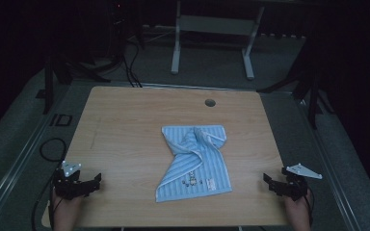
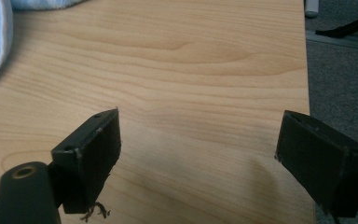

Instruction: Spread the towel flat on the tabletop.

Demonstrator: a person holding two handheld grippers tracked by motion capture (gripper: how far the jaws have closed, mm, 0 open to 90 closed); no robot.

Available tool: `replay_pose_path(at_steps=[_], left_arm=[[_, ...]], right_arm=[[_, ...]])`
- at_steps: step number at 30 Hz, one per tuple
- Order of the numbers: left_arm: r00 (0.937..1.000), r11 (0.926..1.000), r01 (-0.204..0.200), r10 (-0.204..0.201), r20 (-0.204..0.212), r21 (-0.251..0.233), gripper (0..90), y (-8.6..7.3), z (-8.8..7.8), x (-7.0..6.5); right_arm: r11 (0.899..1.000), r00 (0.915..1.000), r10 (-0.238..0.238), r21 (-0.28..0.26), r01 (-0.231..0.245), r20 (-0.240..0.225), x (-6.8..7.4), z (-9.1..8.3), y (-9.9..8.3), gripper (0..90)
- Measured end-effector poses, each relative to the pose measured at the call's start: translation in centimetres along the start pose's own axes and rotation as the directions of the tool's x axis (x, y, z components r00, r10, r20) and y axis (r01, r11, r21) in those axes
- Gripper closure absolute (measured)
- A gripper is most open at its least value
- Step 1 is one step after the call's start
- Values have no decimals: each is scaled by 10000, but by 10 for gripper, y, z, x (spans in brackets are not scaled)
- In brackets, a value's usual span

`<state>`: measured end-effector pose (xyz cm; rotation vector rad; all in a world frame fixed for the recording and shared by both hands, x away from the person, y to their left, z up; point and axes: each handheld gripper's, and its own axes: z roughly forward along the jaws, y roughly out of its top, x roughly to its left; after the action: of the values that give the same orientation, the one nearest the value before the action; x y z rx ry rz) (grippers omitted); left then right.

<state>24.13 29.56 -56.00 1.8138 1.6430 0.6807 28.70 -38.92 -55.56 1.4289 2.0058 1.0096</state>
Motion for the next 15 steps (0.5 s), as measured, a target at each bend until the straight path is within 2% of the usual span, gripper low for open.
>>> replay_pose_path(at_steps=[3,5,6,8,10,11,13,15], left_arm=[[9998,10000,-82,81,191,57,18,1,-2,1],[9985,9992,-364,357,411,176,18,5,-7,3],[9985,9992,-364,357,411,176,17,5,-7,3],[9954,9971,-608,570,774,466,17,8,-8,9],[9935,9958,-643,578,986,650,18,8,-8,11],[9916,9938,-734,639,1123,830,18,8,-7,12],[9873,9855,-1169,1019,1218,1232,17,9,-6,13],[9825,9733,-1495,1264,1368,1742,18,12,-6,13]], right_arm=[[10000,9999,-22,-2,22,-139,0,0,0,136],[9999,9997,56,88,-53,-257,-2,1,1,135],[9999,9997,56,88,-53,-257,-2,1,1,135],[9997,9990,144,209,-135,-420,-3,2,2,136],[9994,9991,122,337,-108,-416,-3,4,3,136],[9993,9988,113,352,-96,-481,-4,4,3,135],[9992,9986,23,395,-2,-535,-3,5,6,136],[9988,9987,-161,444,182,-479,-4,5,8,135]])
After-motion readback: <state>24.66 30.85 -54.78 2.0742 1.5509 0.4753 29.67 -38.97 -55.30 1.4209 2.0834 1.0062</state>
